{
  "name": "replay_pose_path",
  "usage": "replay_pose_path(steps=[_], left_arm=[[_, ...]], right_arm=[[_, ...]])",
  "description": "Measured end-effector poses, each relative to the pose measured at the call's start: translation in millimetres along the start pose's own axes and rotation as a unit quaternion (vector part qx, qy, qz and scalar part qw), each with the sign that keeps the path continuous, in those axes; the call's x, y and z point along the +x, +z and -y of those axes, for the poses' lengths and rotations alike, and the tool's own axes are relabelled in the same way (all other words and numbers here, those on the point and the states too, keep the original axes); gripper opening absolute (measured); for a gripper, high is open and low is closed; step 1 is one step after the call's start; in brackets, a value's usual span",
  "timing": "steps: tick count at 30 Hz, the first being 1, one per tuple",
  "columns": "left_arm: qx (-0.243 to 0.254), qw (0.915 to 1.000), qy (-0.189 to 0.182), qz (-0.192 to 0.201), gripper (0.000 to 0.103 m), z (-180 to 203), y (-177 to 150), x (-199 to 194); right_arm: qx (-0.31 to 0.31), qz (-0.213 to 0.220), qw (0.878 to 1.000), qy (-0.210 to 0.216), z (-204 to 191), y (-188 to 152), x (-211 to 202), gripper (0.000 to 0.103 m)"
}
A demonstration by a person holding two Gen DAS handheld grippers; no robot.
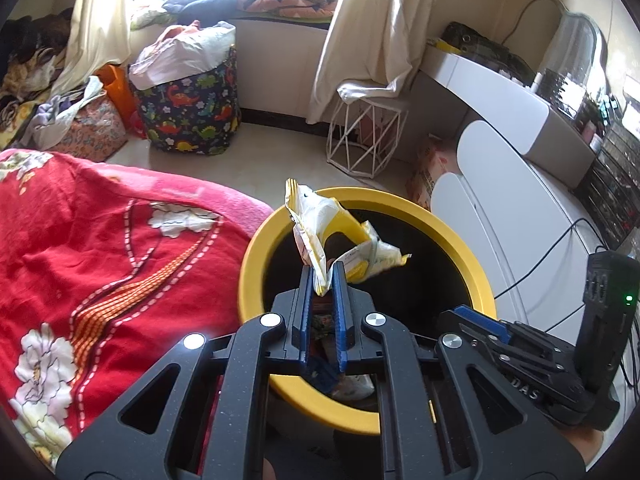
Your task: Collect trash
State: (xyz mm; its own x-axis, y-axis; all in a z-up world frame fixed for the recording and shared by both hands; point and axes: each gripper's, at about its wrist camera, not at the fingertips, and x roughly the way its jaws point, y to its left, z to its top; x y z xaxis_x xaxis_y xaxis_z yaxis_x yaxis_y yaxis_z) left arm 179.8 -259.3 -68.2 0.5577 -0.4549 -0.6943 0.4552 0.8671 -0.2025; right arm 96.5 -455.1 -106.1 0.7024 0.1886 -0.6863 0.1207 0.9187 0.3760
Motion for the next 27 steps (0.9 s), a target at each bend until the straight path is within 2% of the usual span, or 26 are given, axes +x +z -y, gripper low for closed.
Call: replay_pose_path(steps=[4,6,8,10,12,20,21,25,27], left_arm=[[0.006,0.9999,-0.007,-0.006,0.007,8.7,1.4,6.1],[0.011,0.9999,-0.009,-0.006,0.007,13.0,2.2,6.6],[0.013,0.9999,-0.009,-0.005,0.011,15.4,2.8,6.1],[0.012,0.9999,-0.009,-0.003,0.023,15.6,2.6,4.1],[0.009,0.9999,-0.007,-0.003,0.027,14.0,1.9,1.3],[-0.008,0.9999,0.013,0.006,0.060,-3.6,-4.0,-19.6],[-0.010,0.9998,0.016,0.007,0.065,-6.3,-4.8,-22.7],[-0.014,0.9995,0.026,0.012,0.072,-16.8,-6.2,-35.0],[-0.020,0.9993,0.029,0.015,0.081,-22.9,-9.0,-42.0]], right_arm=[[0.005,0.021,1.000,-0.010,8.5,-0.3,-16.1,0.042],[0.009,0.032,0.999,-0.017,12.5,-0.4,-24.5,0.052],[0.017,0.041,0.999,-0.020,17.5,-1.2,-31.7,0.059],[0.024,0.049,0.998,-0.023,22.4,-1.8,-38.2,0.062],[0.023,0.052,0.998,-0.027,22.9,-2.1,-41.7,0.068],[0.010,0.069,0.997,-0.044,10.3,-1.7,-49.8,0.083],[0.010,0.070,0.996,-0.045,7.5,-1.0,-49.4,0.084],[0.004,0.074,0.996,-0.044,0.0,-0.7,-51.4,0.085],[-0.001,0.075,0.996,-0.042,-5.5,-0.8,-52.1,0.086]])
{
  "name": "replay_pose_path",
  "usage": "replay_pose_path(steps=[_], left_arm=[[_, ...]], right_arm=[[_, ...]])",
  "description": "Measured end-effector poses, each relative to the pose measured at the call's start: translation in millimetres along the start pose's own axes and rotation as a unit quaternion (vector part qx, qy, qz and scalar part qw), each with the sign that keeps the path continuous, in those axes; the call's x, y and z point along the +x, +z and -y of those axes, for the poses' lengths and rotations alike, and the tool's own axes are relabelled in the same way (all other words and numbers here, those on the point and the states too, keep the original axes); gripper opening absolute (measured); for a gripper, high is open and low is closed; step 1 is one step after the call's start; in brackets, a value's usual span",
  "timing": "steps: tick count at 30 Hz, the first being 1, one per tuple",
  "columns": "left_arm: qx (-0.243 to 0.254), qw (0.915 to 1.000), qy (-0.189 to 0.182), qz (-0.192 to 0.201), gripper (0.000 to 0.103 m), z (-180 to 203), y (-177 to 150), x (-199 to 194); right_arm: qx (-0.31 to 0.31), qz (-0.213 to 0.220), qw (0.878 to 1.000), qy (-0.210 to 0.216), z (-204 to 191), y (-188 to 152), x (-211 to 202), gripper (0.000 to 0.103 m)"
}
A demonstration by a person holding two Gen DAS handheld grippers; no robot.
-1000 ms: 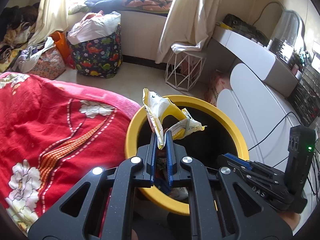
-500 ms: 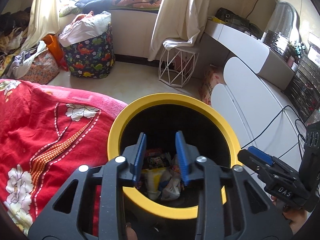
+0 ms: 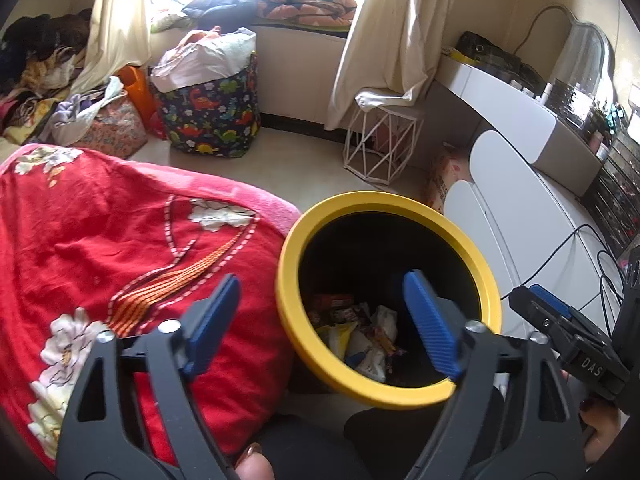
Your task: Collect trash
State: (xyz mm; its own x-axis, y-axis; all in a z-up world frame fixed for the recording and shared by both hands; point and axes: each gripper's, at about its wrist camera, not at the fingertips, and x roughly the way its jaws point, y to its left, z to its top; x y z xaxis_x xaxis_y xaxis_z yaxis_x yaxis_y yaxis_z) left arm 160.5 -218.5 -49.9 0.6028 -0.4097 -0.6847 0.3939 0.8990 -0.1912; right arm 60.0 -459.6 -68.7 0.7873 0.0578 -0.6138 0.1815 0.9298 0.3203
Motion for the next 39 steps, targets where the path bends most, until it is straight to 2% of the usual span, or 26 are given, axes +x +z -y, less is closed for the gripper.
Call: replay_pose_path(steps=[2,5,10,16,25,31,39], left_arm=[[-0.004,1.0000,-0.001,0.002,0.081,-4.6,-1.4,-5.1],[-0.005,1.0000,0.003,0.006,0.092,-10.2,-5.1,-13.9],[-0.004,0.9998,0.016,0.013,0.092,-20.9,-13.8,-28.4],[-0.023,0.9983,0.049,0.023,0.092,-42.3,-26.5,-44.8],[-0.030,0.9951,0.078,0.053,0.092,-60.6,-39.0,-75.9],[-0.026,0.9921,0.094,0.079,0.092,-63.7,-46.3,-97.2],[-0.012,0.9837,0.121,0.133,0.092,-64.5,-56.1,-126.7]], right_arm=[[-0.003,0.000,1.000,0.002,-5.7,0.0,-1.8,0.090],[-0.008,-0.001,1.000,0.006,-11.5,-0.2,-2.4,0.094],[-0.017,-0.005,1.000,0.013,-22.8,-2.1,-3.3,0.095],[-0.034,-0.011,0.999,0.020,-39.9,-6.3,-3.5,0.096],[-0.069,0.003,0.997,0.017,-67.8,-16.2,-10.1,0.097],[-0.097,0.040,0.994,0.005,-86.9,-27.0,-23.1,0.097],[-0.130,0.137,0.982,0.011,-108.3,-40.2,-54.8,0.097]])
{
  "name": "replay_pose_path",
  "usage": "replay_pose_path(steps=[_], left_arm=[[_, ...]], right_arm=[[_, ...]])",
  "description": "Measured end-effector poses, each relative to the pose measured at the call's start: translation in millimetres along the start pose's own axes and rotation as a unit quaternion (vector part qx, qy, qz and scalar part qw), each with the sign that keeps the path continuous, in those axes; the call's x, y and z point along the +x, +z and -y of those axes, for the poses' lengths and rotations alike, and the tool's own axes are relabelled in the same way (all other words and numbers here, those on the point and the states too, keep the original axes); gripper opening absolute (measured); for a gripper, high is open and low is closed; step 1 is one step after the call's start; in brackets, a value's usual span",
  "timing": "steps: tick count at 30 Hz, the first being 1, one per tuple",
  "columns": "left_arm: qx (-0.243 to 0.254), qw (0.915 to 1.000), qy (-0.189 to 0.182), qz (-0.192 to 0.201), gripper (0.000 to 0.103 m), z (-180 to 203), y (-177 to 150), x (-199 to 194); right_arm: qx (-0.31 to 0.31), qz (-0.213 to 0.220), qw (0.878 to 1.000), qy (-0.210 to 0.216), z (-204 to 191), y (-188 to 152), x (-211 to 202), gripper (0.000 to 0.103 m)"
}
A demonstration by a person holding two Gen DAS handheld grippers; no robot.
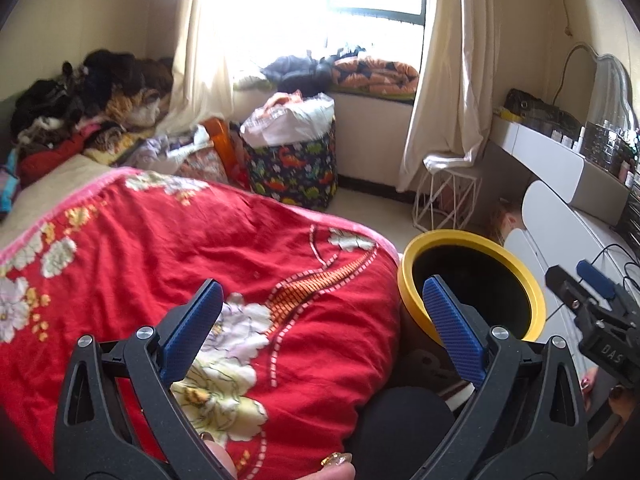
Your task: Collect trash
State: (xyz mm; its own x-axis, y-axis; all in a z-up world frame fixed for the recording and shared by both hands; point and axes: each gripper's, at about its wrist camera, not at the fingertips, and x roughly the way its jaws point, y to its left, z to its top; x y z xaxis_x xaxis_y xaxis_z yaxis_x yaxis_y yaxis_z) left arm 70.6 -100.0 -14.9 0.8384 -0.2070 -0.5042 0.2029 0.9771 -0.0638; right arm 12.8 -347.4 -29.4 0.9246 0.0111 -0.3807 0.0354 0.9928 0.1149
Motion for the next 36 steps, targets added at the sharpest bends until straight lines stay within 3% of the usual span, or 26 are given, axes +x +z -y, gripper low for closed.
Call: replay_pose_path(steps=[5,15,36], left_arm=[[0.002,0.9994,0.008,0.032,0.092,-2.5,-3.2,-18.7],[-0.005,0.9968,0.026,0.075,0.092,-7.8,-11.8,-36.9],[-0.009,0.9968,0.034,0.071,0.092,-10.4,-19.1,-32.7]], right_arm=[[-0.006,0.064,0.998,0.007,-7.2,-2.0,-21.7,0.097],[-0.015,0.134,0.991,-0.007,-23.4,-12.8,-45.7,0.097],[-0.014,0.102,0.995,-0.021,-24.3,-23.8,-29.4,0.097]])
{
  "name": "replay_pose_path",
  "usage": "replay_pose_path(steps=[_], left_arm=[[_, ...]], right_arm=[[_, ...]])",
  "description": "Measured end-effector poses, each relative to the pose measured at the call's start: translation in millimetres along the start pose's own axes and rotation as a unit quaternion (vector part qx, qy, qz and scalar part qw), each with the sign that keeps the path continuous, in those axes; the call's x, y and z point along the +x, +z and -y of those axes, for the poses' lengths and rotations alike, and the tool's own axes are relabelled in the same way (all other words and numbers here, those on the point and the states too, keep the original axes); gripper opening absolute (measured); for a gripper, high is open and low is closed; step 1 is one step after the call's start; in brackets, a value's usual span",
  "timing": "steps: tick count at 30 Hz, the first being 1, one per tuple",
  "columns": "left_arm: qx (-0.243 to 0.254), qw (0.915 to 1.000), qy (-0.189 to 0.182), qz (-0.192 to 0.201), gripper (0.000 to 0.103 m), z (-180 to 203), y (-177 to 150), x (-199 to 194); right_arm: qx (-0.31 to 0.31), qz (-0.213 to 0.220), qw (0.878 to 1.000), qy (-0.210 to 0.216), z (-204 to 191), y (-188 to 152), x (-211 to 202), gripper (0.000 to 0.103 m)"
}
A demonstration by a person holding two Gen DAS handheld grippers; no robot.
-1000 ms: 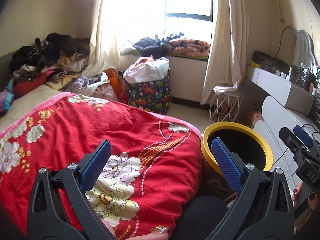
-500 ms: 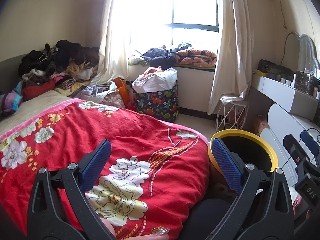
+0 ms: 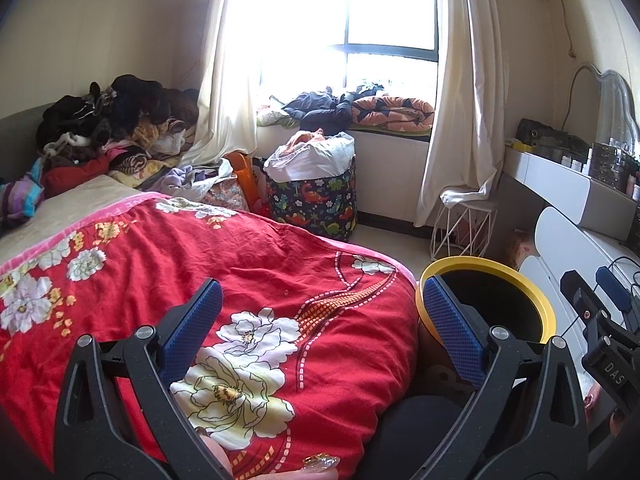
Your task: Collect trash
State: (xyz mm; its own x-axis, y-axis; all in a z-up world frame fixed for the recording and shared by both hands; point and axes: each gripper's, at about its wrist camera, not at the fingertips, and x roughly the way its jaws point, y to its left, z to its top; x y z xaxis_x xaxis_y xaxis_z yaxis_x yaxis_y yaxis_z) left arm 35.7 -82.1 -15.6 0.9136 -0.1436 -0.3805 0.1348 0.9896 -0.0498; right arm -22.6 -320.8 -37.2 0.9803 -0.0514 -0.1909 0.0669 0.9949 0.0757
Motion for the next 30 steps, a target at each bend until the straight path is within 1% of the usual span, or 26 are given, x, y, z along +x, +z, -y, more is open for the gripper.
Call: replay_pose_path(steps=[30], left_arm=[[-0.001,1.0000,-0.004,0.001,0.092,0.2,-0.6,0.4]], right_arm=[[-0.001,-0.002,1.000,-0.001,-2.0,0.8,1.3,0.097]])
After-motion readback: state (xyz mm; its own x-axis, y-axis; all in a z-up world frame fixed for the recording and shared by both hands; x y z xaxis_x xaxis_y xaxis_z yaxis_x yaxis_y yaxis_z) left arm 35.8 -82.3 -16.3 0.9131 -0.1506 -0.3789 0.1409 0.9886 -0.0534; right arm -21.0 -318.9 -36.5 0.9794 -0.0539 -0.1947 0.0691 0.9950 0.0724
